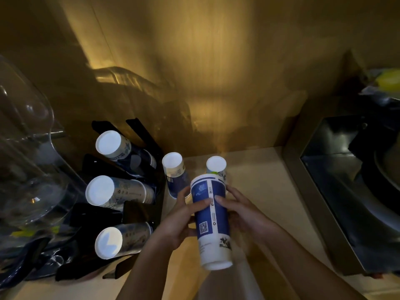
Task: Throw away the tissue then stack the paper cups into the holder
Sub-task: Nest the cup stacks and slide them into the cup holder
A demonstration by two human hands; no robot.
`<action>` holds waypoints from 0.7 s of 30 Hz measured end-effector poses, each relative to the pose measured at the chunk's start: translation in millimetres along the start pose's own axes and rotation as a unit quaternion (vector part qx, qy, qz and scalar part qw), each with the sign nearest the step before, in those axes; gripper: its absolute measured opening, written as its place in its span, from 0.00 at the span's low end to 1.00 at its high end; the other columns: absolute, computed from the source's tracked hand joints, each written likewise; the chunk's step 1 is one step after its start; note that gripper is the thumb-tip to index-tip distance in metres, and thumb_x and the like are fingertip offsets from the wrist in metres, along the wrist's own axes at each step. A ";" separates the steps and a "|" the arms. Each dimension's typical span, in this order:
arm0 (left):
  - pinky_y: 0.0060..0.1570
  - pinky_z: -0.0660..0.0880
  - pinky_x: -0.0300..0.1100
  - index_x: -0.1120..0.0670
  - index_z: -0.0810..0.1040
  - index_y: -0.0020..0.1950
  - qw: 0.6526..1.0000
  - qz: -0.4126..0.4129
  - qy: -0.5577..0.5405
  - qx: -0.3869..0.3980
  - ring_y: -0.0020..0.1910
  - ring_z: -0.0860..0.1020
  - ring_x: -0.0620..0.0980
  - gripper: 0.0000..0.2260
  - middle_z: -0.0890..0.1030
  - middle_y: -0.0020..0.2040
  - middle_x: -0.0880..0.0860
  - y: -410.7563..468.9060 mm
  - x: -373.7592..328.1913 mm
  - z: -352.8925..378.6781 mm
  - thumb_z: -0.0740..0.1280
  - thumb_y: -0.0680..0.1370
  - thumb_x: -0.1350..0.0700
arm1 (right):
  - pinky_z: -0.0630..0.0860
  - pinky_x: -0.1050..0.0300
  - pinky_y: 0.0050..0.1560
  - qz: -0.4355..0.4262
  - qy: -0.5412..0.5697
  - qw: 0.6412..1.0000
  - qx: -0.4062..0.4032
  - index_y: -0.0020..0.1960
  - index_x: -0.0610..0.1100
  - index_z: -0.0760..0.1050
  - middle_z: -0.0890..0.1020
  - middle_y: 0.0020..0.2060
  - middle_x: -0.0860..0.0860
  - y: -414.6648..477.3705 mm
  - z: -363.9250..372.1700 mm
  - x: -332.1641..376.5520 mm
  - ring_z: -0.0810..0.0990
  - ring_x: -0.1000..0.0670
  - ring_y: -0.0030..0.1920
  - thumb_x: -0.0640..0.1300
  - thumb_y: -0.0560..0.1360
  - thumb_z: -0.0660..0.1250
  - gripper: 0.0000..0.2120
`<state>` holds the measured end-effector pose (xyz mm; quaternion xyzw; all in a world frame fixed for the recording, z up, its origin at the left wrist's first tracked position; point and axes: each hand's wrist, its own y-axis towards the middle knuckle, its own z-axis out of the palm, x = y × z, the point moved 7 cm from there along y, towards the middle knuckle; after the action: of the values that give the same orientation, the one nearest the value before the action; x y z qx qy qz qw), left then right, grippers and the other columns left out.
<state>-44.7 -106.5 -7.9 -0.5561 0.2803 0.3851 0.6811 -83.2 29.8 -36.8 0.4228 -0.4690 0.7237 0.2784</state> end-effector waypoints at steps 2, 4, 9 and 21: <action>0.42 0.81 0.49 0.41 0.64 0.68 0.998 0.066 -0.022 0.004 0.54 0.82 0.53 0.38 0.79 0.59 0.50 -4.2 -22.9 9.0 0.76 0.60 0.50 | 0.80 0.48 0.45 -0.063 -0.008 0.998 0.021 0.63 0.64 0.67 0.82 0.53 0.48 -5.0 1.6 25.4 0.83 0.46 0.51 0.58 0.58 0.77 0.36; 0.42 0.81 0.44 0.39 0.64 0.68 0.990 0.139 -0.023 0.007 0.53 0.83 0.47 0.40 0.80 0.60 0.47 -10.6 -46.0 19.4 0.78 0.60 0.50 | 0.79 0.55 0.41 -0.123 -0.013 0.992 0.029 0.63 0.64 0.66 0.81 0.56 0.48 -11.6 3.1 52.6 0.82 0.48 0.52 0.55 0.59 0.77 0.35; 0.43 0.79 0.33 0.35 0.56 0.66 0.955 0.276 0.108 -0.030 0.53 0.80 0.36 0.44 0.77 0.58 0.39 -28.5 -94.4 41.4 0.79 0.58 0.45 | 0.78 0.63 0.41 -0.228 -0.031 0.973 0.025 0.68 0.58 0.60 0.81 0.55 0.56 -29.0 3.7 105.6 0.81 0.54 0.52 0.40 0.60 0.78 0.43; 0.55 0.75 0.33 0.33 0.62 0.60 0.877 0.431 0.128 -0.170 0.59 0.74 0.36 0.37 0.74 0.57 0.33 -57.6 -132.1 52.7 0.76 0.55 0.40 | 0.70 0.64 0.62 -0.393 -0.223 0.892 -0.020 0.66 0.71 0.56 0.68 0.65 0.67 -83.5 8.4 176.8 0.68 0.61 0.65 0.50 0.63 0.76 0.42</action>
<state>-71.1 -88.2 142.1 -0.5323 0.5068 0.6076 0.3010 -99.7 57.1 156.3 0.7171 -0.3288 0.4321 0.4369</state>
